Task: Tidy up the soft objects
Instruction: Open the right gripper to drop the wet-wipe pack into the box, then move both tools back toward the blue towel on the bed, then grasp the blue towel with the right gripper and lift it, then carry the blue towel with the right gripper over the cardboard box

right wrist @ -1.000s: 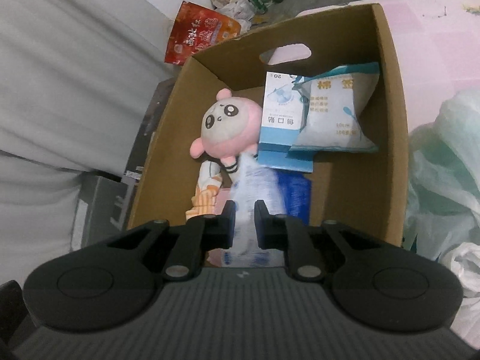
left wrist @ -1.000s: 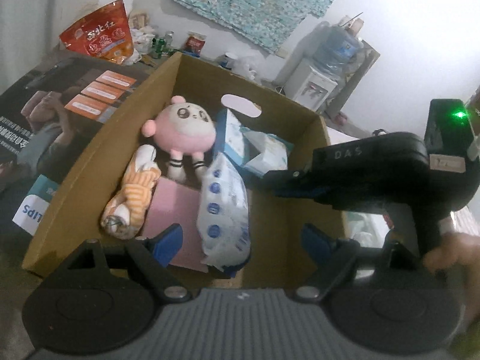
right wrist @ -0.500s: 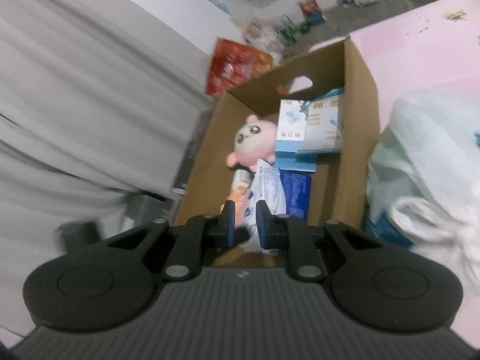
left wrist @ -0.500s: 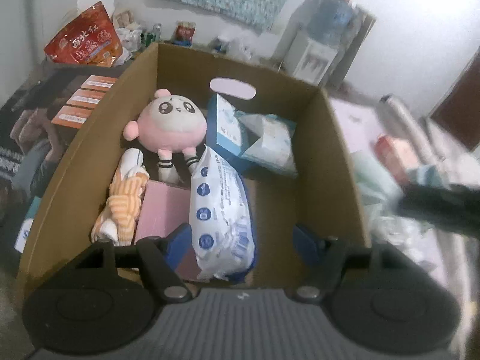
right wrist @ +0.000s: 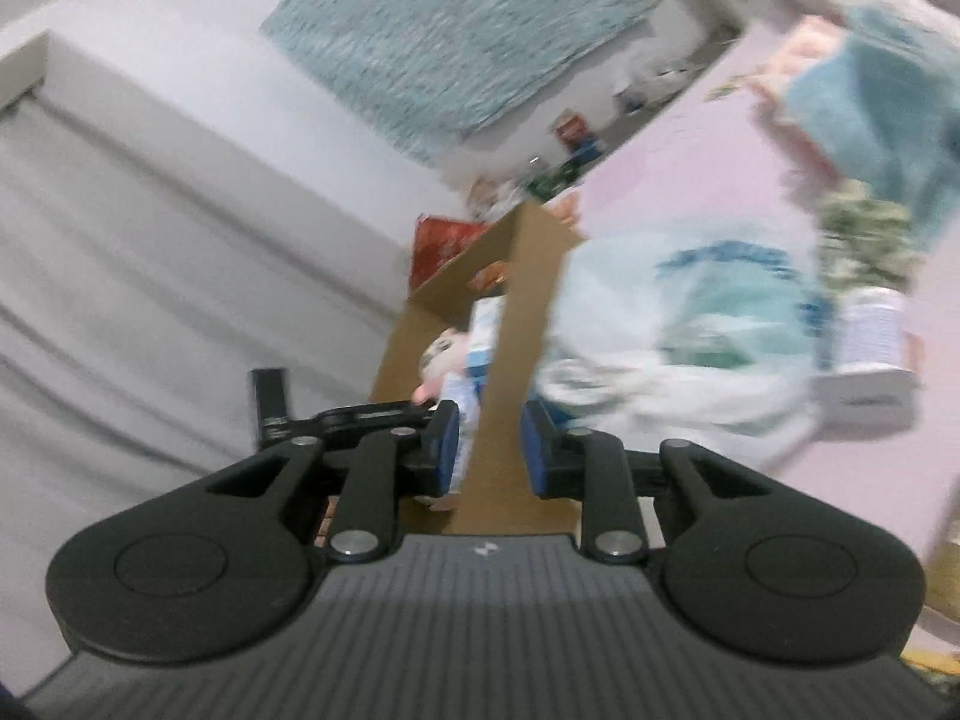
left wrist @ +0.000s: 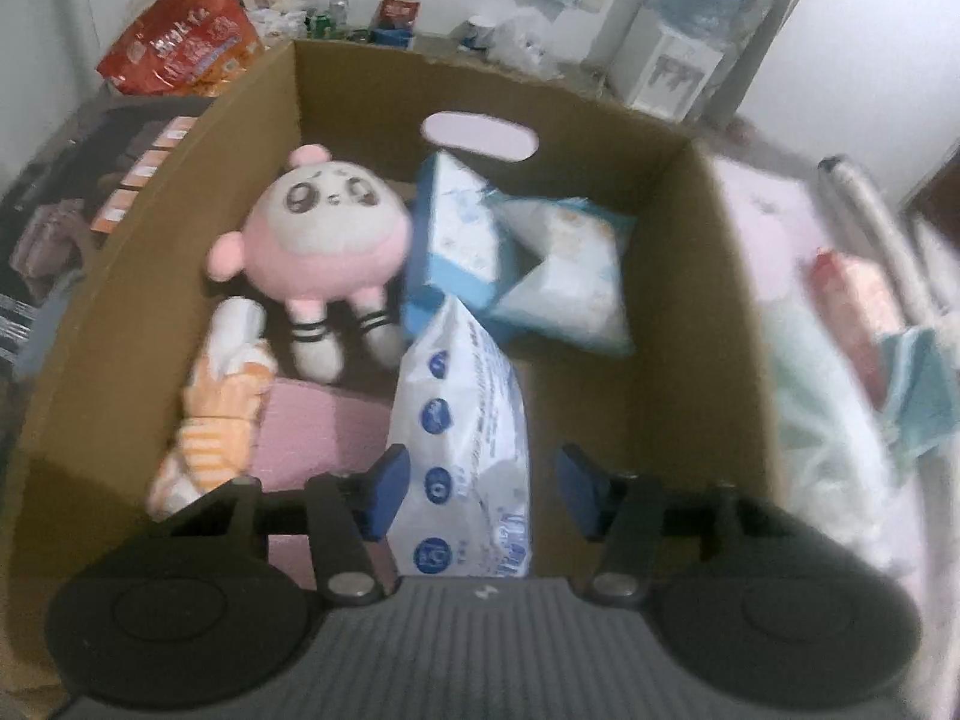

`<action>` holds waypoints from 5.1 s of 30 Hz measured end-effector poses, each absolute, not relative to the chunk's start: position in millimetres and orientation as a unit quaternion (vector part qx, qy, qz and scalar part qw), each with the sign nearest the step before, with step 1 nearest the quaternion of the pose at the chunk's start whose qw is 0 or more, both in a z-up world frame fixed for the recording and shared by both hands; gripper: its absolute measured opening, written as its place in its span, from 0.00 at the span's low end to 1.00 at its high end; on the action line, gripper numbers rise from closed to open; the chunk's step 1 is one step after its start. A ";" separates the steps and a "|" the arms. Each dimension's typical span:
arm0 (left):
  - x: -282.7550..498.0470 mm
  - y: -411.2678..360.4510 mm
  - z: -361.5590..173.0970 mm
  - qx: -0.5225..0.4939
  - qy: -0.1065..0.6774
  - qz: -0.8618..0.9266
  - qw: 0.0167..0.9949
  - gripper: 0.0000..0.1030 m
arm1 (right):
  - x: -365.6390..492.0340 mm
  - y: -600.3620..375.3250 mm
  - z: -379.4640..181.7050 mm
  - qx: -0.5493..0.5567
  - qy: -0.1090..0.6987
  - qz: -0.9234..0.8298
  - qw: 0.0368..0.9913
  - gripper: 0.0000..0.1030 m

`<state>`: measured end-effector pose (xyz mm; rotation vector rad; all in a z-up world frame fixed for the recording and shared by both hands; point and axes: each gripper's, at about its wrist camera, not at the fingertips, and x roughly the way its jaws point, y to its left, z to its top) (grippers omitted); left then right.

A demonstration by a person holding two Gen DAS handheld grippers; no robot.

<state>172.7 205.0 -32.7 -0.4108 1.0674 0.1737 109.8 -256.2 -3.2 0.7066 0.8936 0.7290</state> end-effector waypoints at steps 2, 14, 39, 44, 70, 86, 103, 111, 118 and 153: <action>173.4 200.2 -28.3 -0.207 0.501 0.067 0.838 0.52 | 108.4 -275.3 -14.6 0.341 0.416 0.322 0.779 0.23; 181.6 172.9 -32.1 -0.263 0.486 -0.009 0.834 0.52 | 102.9 -298.4 -58.0 0.388 0.425 0.287 0.766 0.28; 189.5 182.1 -67.4 -0.289 0.521 0.015 0.803 0.45 | 102.0 -304.3 -68.5 0.400 0.439 0.277 0.755 0.32; 187.6 184.1 -64.2 -0.302 0.514 0.015 0.803 0.57 | 101.9 -308.9 -69.5 0.404 0.436 0.274 0.756 0.35; 173.1 77.2 66.2 -0.172 0.389 -0.028 0.904 0.91 | 149.0 -351.9 -31.5 0.309 0.346 0.245 0.851 0.70; 212.5 -72.9 32.5 -0.107 0.420 -0.090 0.897 0.91 | 365.4 -380.8 -49.6 0.223 0.362 0.206 0.881 0.70; 191.9 -78.8 3.7 -0.078 0.419 -0.055 0.903 0.91 | 386.3 -266.6 -98.7 -0.061 0.422 0.197 0.883 0.99; 179.8 -65.1 4.5 -0.093 0.413 -0.046 0.905 0.91 | 381.8 -284.9 -93.8 -0.019 0.424 0.171 0.889 0.71; 168.4 -56.9 6.1 -0.104 0.401 -0.046 0.909 0.91 | 374.8 -323.5 -86.1 0.060 0.419 0.146 0.894 0.20; 31.7 55.3 66.2 -0.114 0.218 -0.029 0.969 0.82 | 173.7 -66.9 61.9 0.218 0.438 0.629 0.604 0.19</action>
